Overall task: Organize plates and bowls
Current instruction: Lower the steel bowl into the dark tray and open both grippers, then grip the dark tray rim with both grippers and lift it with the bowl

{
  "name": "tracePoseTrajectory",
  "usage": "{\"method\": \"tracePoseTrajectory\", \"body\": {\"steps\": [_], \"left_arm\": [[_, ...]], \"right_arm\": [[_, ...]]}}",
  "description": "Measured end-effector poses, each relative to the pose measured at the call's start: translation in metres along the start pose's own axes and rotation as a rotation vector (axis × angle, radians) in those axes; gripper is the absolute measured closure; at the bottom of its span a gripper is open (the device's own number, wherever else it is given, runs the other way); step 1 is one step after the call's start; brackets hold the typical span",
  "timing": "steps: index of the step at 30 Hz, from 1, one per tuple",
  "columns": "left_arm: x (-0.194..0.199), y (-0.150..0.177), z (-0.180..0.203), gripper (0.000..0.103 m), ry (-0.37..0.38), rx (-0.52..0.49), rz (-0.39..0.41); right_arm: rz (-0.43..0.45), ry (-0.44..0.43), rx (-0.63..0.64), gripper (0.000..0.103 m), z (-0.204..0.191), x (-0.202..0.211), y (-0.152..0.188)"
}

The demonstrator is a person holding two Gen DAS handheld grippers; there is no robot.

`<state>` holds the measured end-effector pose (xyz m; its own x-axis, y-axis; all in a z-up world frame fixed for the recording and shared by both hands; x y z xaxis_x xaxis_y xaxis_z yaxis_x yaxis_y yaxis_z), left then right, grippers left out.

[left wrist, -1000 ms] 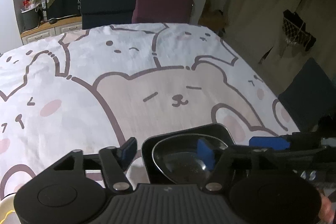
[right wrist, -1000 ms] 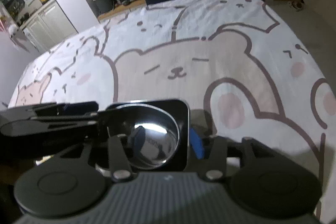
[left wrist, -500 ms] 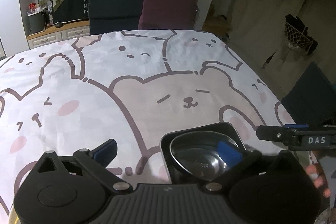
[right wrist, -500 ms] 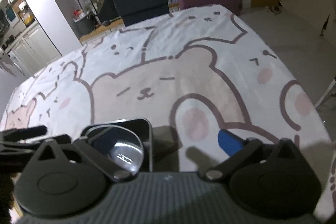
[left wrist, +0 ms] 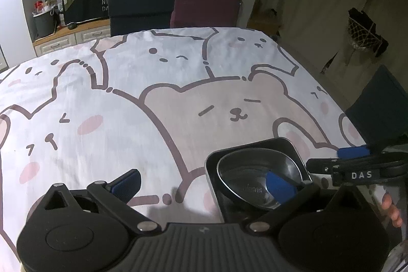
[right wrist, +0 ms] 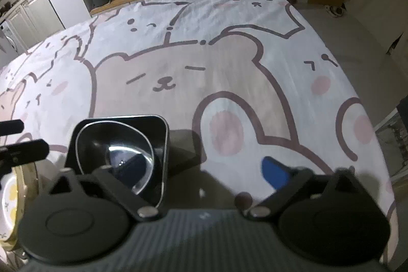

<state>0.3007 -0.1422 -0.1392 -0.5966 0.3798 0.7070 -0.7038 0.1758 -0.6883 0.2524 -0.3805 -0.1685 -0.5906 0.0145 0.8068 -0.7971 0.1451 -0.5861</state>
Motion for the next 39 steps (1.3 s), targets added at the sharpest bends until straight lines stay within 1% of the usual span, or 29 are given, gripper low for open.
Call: {"method": "tracePoseTrajectory", "body": {"steps": [1,2,3,4,6,7,15,17,18,19,20,21,22,24,25,27,28,30,34,36,37,38,39], "left_arm": [[-0.001,0.0,0.0,0.0,-0.001,0.0,-0.002],[-0.001,0.0,0.001,0.0,-0.001,-0.001,-0.004],[-0.002,0.001,0.001,0.0,0.0,-0.003,-0.008],[-0.002,0.001,0.001,0.0,0.0,-0.004,-0.012],[-0.002,0.002,0.001,0.0,0.001,-0.006,-0.017],[-0.002,0.002,0.001,0.0,-0.001,-0.006,-0.018],[-0.003,0.002,0.001,0.0,-0.001,-0.01,-0.022],[-0.003,0.002,0.002,0.002,0.003,-0.013,-0.023],[-0.002,0.003,0.003,0.004,0.005,-0.014,-0.025],[-0.002,0.003,0.003,0.007,0.01,-0.015,-0.027],[-0.002,0.003,0.004,0.012,0.015,-0.016,-0.031],[-0.003,0.004,0.004,0.018,0.024,-0.014,-0.037],[-0.003,0.004,0.005,0.021,0.032,-0.012,-0.042],[-0.004,0.006,0.006,0.033,0.048,-0.009,-0.056],[-0.005,0.007,0.007,0.035,0.051,-0.011,-0.062],[-0.006,0.008,0.009,0.043,0.048,-0.02,-0.075],[-0.007,0.009,0.009,0.044,0.049,-0.02,-0.083],[-0.011,0.011,0.008,0.048,0.054,-0.012,-0.1],[-0.019,0.015,0.008,0.06,0.053,-0.004,-0.138],[-0.024,0.018,0.008,0.069,0.045,0.003,-0.163],[-0.026,0.019,0.008,0.071,0.044,0.008,-0.171],[-0.028,0.019,0.007,0.076,0.047,0.015,-0.178],[-0.031,0.02,0.007,0.076,0.05,0.028,-0.184]], "right_arm": [[-0.006,-0.003,0.001,0.02,0.0,-0.001,0.0],[-0.013,-0.006,0.0,0.023,0.001,-0.002,0.0],[-0.019,-0.007,0.0,0.028,0.001,-0.004,0.0],[-0.025,-0.009,0.002,0.031,0.001,-0.004,0.0],[-0.03,-0.022,0.004,0.032,0.0,-0.006,0.0],[-0.033,-0.027,0.003,0.035,-0.001,-0.006,0.0],[-0.039,-0.062,-0.001,0.047,-0.004,-0.008,-0.002],[-0.04,-0.068,-0.002,0.05,-0.005,-0.008,-0.002],[-0.04,-0.074,-0.003,0.053,-0.005,-0.008,-0.002],[-0.04,-0.083,-0.004,0.058,-0.006,-0.008,-0.002],[-0.04,-0.095,-0.006,0.061,-0.007,-0.008,-0.002],[-0.041,-0.104,-0.006,0.067,-0.008,-0.009,-0.002],[-0.042,-0.11,-0.003,0.071,-0.01,-0.009,-0.002],[-0.045,-0.117,0.009,0.077,-0.014,-0.011,-0.001],[-0.046,-0.119,0.014,0.081,-0.015,-0.012,-0.001],[-0.043,-0.125,0.008,0.085,-0.017,-0.012,-0.002],[-0.044,-0.129,0.004,0.088,-0.017,-0.013,-0.002],[-0.045,-0.131,0.002,0.089,-0.017,-0.013,-0.003],[-0.045,-0.134,0.004,0.09,-0.017,-0.013,-0.003],[-0.045,-0.135,0.002,0.09,-0.017,-0.014,-0.004],[-0.045,-0.138,-0.005,0.09,-0.017,-0.014,-0.003],[-0.047,-0.142,-0.018,0.09,-0.016,-0.015,-0.004],[-0.048,-0.147,-0.029,0.09,-0.014,-0.015,-0.003]]}}
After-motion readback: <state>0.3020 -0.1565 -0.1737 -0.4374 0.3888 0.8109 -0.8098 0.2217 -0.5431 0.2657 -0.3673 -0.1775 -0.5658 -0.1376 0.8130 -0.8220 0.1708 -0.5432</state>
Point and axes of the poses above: each gripper's, at about its wrist camera, not at the fingertips, and x roughly against the way its jaws point, z to its right, y to its underside, the point moved 4 cm from there along -x, roughly the way its jaws point, and after that the axes turned 7 degrees about z, right-handed, at the moved point
